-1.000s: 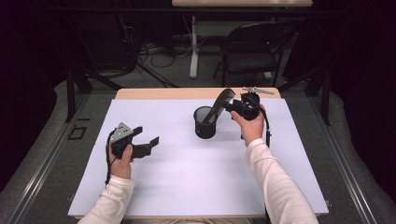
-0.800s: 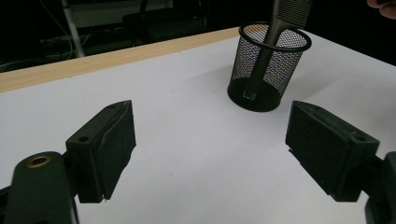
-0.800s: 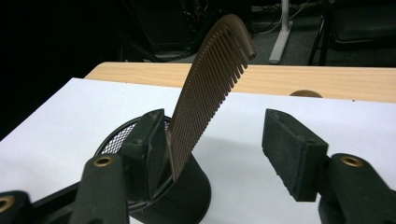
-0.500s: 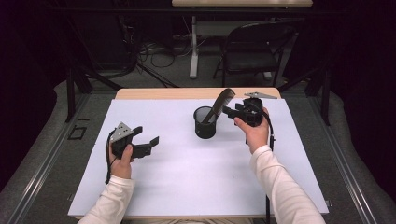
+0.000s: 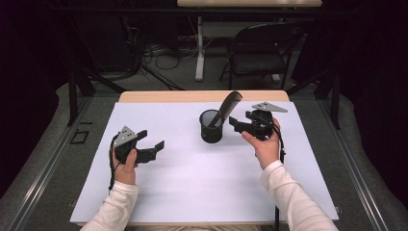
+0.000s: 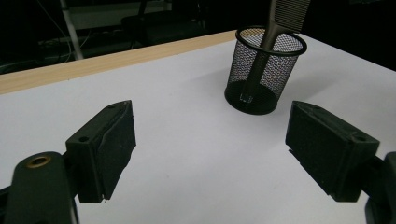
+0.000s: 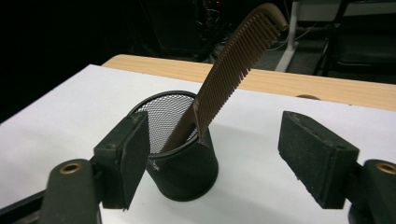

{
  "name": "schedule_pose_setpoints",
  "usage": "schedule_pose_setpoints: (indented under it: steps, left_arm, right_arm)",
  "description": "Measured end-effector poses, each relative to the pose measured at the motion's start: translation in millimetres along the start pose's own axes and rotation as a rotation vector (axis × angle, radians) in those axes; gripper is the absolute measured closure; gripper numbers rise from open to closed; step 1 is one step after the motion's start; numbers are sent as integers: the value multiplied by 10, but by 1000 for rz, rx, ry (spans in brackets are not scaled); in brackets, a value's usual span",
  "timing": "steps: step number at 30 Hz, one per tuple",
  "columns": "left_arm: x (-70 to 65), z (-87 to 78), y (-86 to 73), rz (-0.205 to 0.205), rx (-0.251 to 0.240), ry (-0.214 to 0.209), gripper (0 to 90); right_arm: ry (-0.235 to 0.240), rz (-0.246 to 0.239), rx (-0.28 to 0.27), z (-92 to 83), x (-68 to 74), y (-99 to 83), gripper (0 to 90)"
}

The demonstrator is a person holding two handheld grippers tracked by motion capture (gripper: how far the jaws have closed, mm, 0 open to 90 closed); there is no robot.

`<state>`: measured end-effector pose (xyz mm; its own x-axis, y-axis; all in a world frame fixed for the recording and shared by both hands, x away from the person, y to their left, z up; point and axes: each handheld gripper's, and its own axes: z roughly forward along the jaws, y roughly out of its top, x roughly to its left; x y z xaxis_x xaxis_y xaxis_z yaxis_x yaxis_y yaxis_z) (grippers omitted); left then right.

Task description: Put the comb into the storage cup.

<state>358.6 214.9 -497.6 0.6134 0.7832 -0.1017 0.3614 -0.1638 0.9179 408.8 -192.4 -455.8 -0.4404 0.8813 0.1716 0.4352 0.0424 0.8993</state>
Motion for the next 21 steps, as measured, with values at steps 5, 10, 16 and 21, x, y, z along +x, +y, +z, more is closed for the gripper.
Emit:
schedule_pose_setpoints:
  steps: [5, 10, 16, 21]
  left_arm:
    - [-9, -9, 13, -23, -7, -16, 162]
    - [-36, -47, 58, -11, -9, -24, 162]
    - [-67, -139, 106, -5, -12, -50, 162]
    - [-89, -249, 133, 14, -2, -68, 162]
  right_arm:
    - [8, -18, 28, -122, 57, 15, 224]
    - [31, -46, 39, -260, 99, 9, 178]
    - [56, -68, -3, -444, 153, 7, 154]
    - [81, -68, -18, -583, 187, -31, 136]
